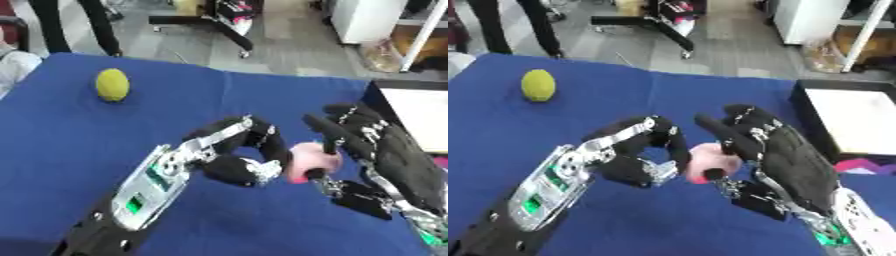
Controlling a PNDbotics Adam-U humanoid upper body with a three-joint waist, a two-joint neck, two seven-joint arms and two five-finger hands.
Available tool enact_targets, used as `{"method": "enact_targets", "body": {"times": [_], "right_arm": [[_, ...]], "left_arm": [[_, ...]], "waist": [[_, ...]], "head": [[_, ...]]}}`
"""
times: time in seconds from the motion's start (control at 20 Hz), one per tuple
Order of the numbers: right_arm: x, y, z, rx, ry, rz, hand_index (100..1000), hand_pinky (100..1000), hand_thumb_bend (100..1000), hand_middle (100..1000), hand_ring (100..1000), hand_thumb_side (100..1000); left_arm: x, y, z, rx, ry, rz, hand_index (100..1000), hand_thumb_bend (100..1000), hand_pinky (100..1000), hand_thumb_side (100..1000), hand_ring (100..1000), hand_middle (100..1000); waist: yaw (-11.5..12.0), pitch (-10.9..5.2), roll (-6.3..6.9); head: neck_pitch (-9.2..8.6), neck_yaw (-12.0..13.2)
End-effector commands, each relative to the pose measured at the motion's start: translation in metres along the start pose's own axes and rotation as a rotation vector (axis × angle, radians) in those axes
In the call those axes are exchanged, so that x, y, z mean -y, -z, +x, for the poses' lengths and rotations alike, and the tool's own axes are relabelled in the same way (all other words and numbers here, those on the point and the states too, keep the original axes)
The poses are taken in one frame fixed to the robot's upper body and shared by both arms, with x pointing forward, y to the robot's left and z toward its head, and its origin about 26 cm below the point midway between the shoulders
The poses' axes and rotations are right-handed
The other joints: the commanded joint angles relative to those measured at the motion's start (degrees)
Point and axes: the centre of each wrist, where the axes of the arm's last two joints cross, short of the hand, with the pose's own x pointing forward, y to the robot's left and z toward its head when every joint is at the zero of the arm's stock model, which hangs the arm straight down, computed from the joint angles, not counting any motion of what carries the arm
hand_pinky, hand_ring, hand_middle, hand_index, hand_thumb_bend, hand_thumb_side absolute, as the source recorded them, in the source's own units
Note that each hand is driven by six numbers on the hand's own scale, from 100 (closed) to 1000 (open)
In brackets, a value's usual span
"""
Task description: Pick up the objects with one hand, pass them to the other hand, and then place them into the box on the other side of the table.
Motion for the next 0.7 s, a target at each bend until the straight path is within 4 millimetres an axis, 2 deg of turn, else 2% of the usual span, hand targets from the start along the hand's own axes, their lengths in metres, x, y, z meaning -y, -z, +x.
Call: {"method": "enact_targets", "body": {"times": [0.05, 0.1, 0.15, 0.2, 0.35, 0.55, 0.7], "right_arm": [[0.008, 0.003, -0.002, 0.010, -0.015, -0.040, 970, 783, 100, 152, 616, 100], [0.009, 0.003, -0.002, 0.011, -0.015, -0.045, 970, 783, 100, 152, 615, 100], [0.009, 0.003, -0.002, 0.009, -0.015, -0.050, 969, 782, 100, 152, 614, 100], [0.009, 0.002, -0.002, 0.006, -0.015, -0.054, 969, 780, 100, 151, 612, 100], [0.010, 0.001, -0.004, -0.004, -0.017, -0.064, 967, 779, 100, 153, 611, 100], [0.012, 0.000, -0.006, -0.015, -0.024, -0.078, 966, 776, 100, 156, 610, 100], [0.015, -0.003, -0.009, -0.036, -0.037, -0.094, 964, 774, 100, 159, 609, 100]], "left_arm": [[-0.003, 0.000, 0.003, 0.004, 0.004, 0.009, 661, 100, 674, 443, 537, 481], [-0.004, 0.000, 0.001, -0.002, -0.005, 0.022, 687, 100, 680, 494, 557, 508], [-0.005, -0.001, -0.002, -0.010, -0.016, 0.043, 711, 100, 686, 598, 579, 536], [-0.006, -0.001, -0.005, -0.016, -0.027, 0.066, 726, 100, 690, 653, 594, 555], [-0.009, -0.003, -0.013, -0.029, -0.061, 0.139, 745, 158, 693, 742, 609, 579], [-0.016, -0.009, -0.027, -0.062, -0.112, 0.270, 749, 116, 690, 774, 612, 584], [-0.021, -0.015, -0.038, -0.088, -0.154, 0.385, 748, 100, 689, 765, 613, 584]], "waist": [[-0.11, -1.10, 0.09], [-0.13, -1.09, 0.09], [-0.15, -1.09, 0.08], [-0.17, -1.09, 0.07], [-0.24, -1.09, 0.06], [-0.26, -1.07, 0.04], [-0.26, -1.07, 0.02]], "head": [[0.06, 0.02], [0.06, 0.01], [0.07, -0.01], [0.07, -0.01], [0.03, -0.10], [0.05, -0.41], [0.08, -0.72]]}}
